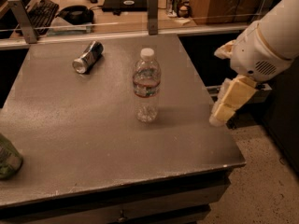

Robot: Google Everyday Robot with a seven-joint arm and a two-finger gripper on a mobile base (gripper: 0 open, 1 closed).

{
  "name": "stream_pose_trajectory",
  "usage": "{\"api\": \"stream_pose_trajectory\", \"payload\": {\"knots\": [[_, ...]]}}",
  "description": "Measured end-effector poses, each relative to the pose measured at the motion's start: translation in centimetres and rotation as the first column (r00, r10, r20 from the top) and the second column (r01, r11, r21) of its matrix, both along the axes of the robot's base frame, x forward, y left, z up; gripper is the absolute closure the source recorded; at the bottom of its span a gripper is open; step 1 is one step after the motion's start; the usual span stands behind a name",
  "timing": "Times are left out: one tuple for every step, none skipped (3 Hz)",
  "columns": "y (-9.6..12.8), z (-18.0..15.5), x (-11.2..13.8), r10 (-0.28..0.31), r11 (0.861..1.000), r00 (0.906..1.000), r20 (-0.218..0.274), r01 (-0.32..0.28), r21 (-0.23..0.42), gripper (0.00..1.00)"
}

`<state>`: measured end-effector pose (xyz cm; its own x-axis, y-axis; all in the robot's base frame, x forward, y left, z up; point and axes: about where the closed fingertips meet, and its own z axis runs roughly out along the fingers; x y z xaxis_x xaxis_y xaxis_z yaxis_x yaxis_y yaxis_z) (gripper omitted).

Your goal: Move water bottle near redbull can

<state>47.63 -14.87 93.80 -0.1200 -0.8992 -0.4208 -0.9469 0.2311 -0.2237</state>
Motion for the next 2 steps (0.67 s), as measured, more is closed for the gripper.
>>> {"api": "stream_pose_trajectory", "payload": {"knots": [[3.7,-1.9,1.2,0.071,0.99,0.9975,0.004,-0.071,0.119,0.0],[7.6,-3.4,2.2,0.134,0.954,0.9905,0.03,-0.137,0.267,0.0]]}}
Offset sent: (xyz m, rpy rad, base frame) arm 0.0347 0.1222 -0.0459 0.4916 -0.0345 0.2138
